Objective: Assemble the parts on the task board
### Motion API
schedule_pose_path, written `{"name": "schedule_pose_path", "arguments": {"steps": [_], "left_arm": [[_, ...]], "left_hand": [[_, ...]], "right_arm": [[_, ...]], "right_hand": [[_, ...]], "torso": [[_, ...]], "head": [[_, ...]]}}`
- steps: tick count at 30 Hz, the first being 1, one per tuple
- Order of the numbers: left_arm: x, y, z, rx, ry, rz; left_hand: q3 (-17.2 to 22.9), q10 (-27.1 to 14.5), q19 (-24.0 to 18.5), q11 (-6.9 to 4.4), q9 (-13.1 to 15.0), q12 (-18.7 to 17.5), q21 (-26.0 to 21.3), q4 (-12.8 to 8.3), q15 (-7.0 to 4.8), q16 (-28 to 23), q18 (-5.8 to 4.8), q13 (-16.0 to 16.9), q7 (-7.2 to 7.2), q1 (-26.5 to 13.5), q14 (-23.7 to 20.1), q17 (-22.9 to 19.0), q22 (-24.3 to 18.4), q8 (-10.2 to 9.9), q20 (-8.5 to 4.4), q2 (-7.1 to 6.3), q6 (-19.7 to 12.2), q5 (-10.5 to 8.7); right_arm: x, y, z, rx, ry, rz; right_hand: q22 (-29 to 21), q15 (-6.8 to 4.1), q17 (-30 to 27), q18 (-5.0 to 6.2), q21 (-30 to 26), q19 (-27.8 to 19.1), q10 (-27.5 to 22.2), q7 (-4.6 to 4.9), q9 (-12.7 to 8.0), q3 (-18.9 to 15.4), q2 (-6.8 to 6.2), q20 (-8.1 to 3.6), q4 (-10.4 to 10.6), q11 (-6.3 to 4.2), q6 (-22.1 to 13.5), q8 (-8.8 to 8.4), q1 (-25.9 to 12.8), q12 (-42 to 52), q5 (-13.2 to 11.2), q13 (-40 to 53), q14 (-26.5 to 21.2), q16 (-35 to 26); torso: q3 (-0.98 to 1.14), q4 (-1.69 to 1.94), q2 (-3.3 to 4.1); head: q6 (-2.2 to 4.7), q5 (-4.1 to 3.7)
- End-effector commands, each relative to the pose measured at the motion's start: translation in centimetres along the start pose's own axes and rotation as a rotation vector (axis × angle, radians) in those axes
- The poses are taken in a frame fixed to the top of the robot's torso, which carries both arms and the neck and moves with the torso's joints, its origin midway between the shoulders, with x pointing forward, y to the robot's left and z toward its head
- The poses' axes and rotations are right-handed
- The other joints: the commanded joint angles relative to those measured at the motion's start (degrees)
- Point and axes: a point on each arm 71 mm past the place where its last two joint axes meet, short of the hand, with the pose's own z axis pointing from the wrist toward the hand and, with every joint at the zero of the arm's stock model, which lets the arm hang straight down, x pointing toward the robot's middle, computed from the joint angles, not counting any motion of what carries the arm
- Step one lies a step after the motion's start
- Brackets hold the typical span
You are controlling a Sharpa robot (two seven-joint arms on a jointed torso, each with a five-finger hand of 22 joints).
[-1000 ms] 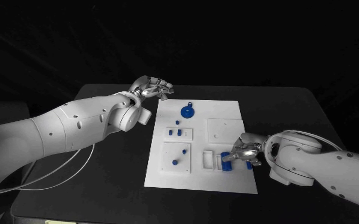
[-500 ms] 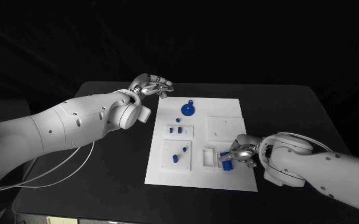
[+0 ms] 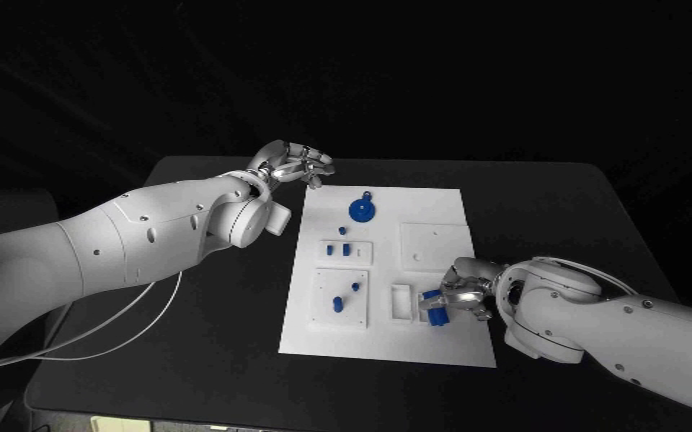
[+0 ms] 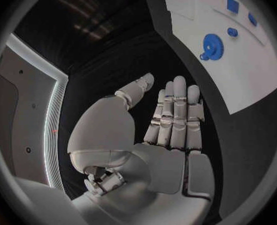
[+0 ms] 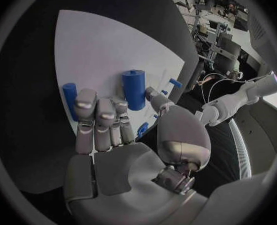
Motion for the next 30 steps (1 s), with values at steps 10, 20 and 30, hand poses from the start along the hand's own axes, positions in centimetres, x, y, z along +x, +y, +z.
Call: {"name": "schedule_pose_path", "arguments": {"steps": [10,20,30], "left_arm": [[0.2,-0.2,0.0,0.009,0.012,-0.009],[0.3,-0.2,0.1,0.009,0.015,-0.010],[0.4,-0.2,0.1,0.010,0.016,-0.010]], "left_hand": [[-0.1,-0.3,-0.1,-0.01,-0.1,0.2,-0.4,0.3,0.09,-0.4,0.78,0.0,0.46,-0.2,0.1,0.1,0.1,0.2,0.00,0.23,0.0,-0.23],[-0.2,-0.3,-0.1,0.00,-0.1,0.2,-0.4,0.5,0.10,-0.4,0.77,0.0,0.47,-0.4,0.2,0.2,0.2,0.2,0.01,0.31,0.0,-0.27],[-0.2,-0.3,-0.2,0.00,-0.2,0.3,-0.5,0.5,0.10,-0.5,0.78,0.0,0.47,-0.4,0.2,0.3,0.2,0.3,0.00,0.31,0.0,-0.27]], "right_arm": [[-1.4,0.5,-0.7,0.006,0.014,0.188],[-0.9,3.3,0.0,-0.018,0.074,0.211],[-0.6,4.0,0.9,0.003,0.096,0.211]], "right_hand": [[1.1,-0.76,0.2,5.68,1.0,0.1,1.0,-0.59,0.2,6.0,1.64,0.59,-1.2,-0.89,2.6,0.84,-0.6,0.1,-0.1,-0.2,0.2,-0.3],[1.0,-0.78,0.3,5.68,1.4,0.1,1.1,-0.61,0.2,7.2,1.42,0.73,-2.9,-0.91,3.0,0.60,-2.6,0.1,-0.1,-0.2,0.4,-0.4],[1.0,-0.75,0.4,5.68,1.5,0.1,1.1,-0.57,0.2,7.0,1.02,0.78,-3.5,-0.87,2.9,0.44,-3.7,0.0,-0.1,-0.1,0.4,-0.5]], "torso": [[-0.02,0.00,0.02],[-0.03,0.07,0.05],[-0.09,0.02,0.03]], "head": [[0.18,-0.24],[0.01,-0.29],[-0.11,0.04]]}}
